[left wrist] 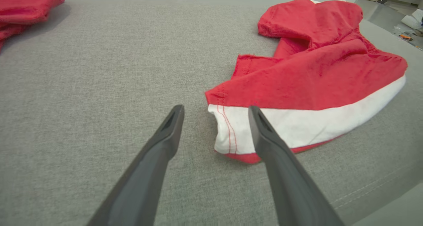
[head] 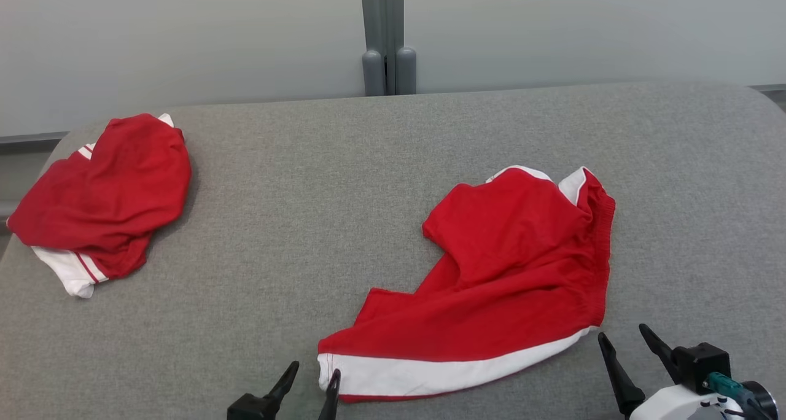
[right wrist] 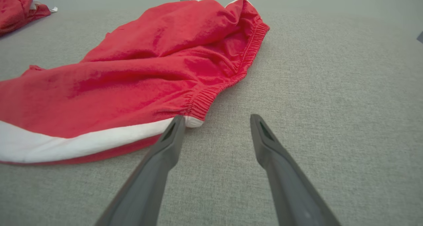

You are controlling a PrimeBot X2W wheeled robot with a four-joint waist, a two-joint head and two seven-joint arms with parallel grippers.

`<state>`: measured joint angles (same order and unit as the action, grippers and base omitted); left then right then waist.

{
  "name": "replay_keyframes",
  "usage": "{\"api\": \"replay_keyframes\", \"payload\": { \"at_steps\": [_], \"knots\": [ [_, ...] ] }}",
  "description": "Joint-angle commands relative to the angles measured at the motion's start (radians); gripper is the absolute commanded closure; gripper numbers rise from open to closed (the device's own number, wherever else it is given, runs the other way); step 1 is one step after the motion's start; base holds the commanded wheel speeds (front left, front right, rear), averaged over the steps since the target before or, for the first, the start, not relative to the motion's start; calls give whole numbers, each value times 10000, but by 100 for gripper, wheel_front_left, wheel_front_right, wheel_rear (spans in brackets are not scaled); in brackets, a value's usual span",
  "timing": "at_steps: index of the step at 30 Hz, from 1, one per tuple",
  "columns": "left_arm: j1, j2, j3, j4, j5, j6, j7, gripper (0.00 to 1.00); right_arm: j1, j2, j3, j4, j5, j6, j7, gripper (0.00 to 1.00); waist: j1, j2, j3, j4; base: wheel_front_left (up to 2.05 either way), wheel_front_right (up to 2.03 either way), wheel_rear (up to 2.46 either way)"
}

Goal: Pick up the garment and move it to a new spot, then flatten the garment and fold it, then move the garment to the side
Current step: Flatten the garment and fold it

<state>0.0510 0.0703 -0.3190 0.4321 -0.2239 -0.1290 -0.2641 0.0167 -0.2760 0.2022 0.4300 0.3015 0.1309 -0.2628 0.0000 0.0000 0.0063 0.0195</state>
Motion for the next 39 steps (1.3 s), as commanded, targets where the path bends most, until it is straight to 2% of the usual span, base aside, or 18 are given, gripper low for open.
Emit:
{"api": "replay_keyframes", "payload": {
  "at_steps": [1, 17, 18, 19, 20, 26, 32, 39],
  "knots": [
    [-276, 28, -125, 140, -69, -29, -3, 0, -214, -127, 159, 197, 105, -1, -30, 0, 0, 0, 119, 40, 0, 0, 0],
    [-1680, -11, -1252, 1915, -854, -29, -3, 1, -2170, -761, 2733, 1787, 1360, -1, -30, 0, 0, 0, 845, 226, 0, 0, 0],
    [-1751, -18, -1341, 2008, -926, -29, -3, 45, -2210, -774, 2859, 1865, 1498, -1, -30, 0, 0, 0, 854, 239, 0, 0, 0],
    [-1806, -15, -1398, 2063, -979, -29, -3, 69, -2232, -774, 2961, 1907, 1630, -1, -30, 52, 0, 0, 852, 249, 0, 0, 0],
    [-1846, -19, -1461, 2120, -1042, -29, -3, 100, -2288, -785, 3077, 1899, 1702, -1, -30, 100, 0, 0, 843, 254, 0, 0, 0],
    [-1627, -54, -1464, 1821, -1366, -29, -3, 100, -1886, -959, 3003, 1237, 1812, -1, -30, 100, 0, 0, 597, 235, 0, 0, 0],
    [-1229, 21, -1003, 626, -1684, -30, -5, 100, -1262, -1032, 2507, -36, 1521, -1, -30, 100, 0, 0, 282, -11, 0, 0, 0],
    [-2377, 411, -887, -466, -1932, -30, -2, 100, -2086, -1337, 2654, -1047, 1319, -1, -30, 100, 0, 0, 236, -376, 0, 0, 0]
  ]
}}
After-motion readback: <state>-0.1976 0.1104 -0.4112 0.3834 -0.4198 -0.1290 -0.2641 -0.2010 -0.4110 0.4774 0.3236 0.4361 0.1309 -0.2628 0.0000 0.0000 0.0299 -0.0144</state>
